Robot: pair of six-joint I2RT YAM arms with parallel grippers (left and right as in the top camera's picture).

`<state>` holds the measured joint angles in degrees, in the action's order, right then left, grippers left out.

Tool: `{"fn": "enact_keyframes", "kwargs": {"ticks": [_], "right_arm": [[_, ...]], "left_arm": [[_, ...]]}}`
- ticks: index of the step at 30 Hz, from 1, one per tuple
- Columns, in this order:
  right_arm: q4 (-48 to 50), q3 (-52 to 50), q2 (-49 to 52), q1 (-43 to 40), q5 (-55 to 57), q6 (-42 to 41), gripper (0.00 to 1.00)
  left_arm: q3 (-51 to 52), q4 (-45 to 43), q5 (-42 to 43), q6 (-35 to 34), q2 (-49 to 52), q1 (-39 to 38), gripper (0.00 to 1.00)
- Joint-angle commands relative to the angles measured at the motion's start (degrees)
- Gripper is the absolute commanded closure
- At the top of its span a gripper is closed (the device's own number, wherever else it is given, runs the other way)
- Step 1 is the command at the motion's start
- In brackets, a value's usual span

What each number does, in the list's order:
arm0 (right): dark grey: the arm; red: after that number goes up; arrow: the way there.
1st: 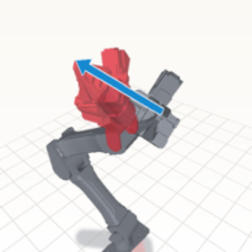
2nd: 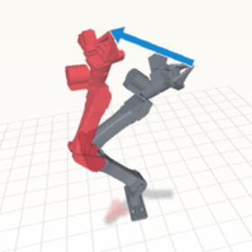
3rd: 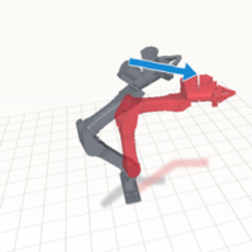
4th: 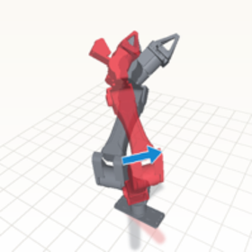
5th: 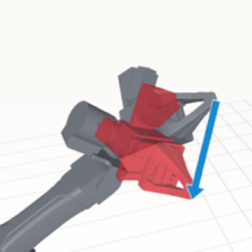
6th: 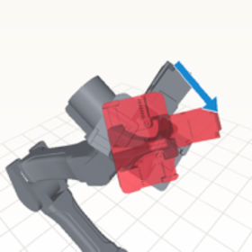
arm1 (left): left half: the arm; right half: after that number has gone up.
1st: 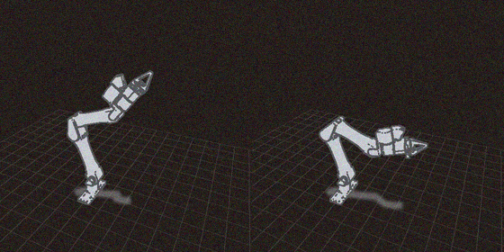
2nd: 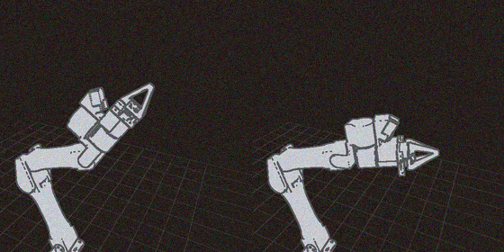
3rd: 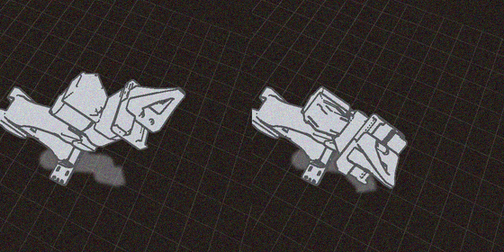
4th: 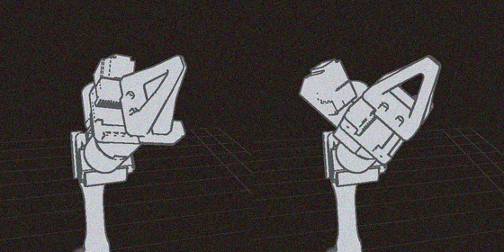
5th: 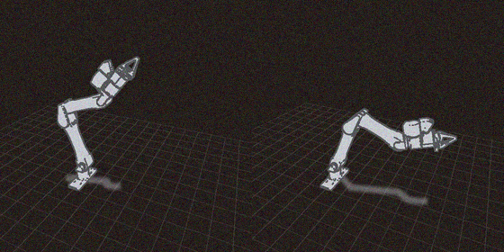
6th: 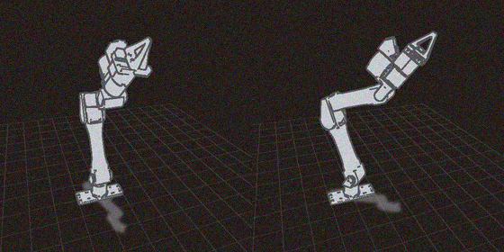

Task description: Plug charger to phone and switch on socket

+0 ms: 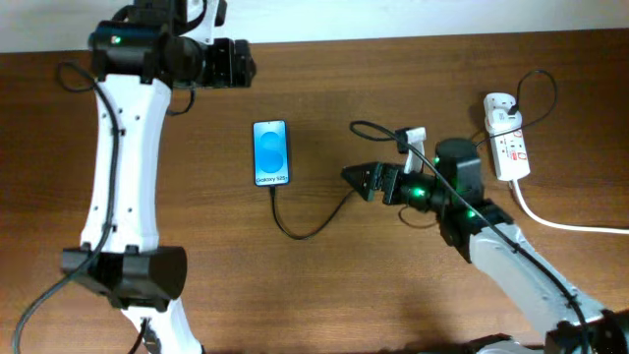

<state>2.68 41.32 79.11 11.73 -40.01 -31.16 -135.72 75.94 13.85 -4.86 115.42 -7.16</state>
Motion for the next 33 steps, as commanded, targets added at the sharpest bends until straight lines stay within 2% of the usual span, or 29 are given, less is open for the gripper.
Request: {"fn": "enact_keyframes", "kwargs": {"ticks": [1,3,6,10,14,17,21,27,33], "right_arm": [[-14.97,11.32,-1.95,-0.61,7.04,10.21,0.02],[-26.82,19.58,-1.95,-0.7,14.56,14.27,0.02],[-39.69,29.59,-1.95,-6.69,22.08,14.45,0.02],[-47.5,32.24,-1.64,-25.51,22.71,14.4,0.02],[-46.84,32.22,3.04,-39.34,25.33,14.43,0.02],[-42.97,32.22,13.4,-46.29,25.29,12.63,0.02],[-32.41,32.22,22.95,-46.95,25.22,10.23,0.02],[-20.92,32.2,32.06,-46.95,27.04,8.83,0.01],[-15.17,32.22,32.81,-44.44,30.53,8.41,0.02]], "left_arm": [[-0.87,1.77,-0.17,0.42,-2.51,0.09,0.01],[-0.85,2.64,-0.17,0.42,-2.51,0.09,0.01],[-0.85,2.64,-0.17,0.44,-2.51,0.09,0.01],[-0.85,2.64,-0.17,0.44,-2.51,0.09,0.01],[-0.85,2.64,-0.17,0.44,-2.51,0.09,0.01],[-0.83,2.64,-0.17,0.42,-2.51,0.09,0.01],[-0.85,2.64,-0.17,0.42,-2.51,0.04,0.01],[-0.85,2.64,-0.17,0.42,-2.51,0.04,0.01],[-0.83,2.64,-0.17,0.42,-2.51,0.04,0.01]]}}
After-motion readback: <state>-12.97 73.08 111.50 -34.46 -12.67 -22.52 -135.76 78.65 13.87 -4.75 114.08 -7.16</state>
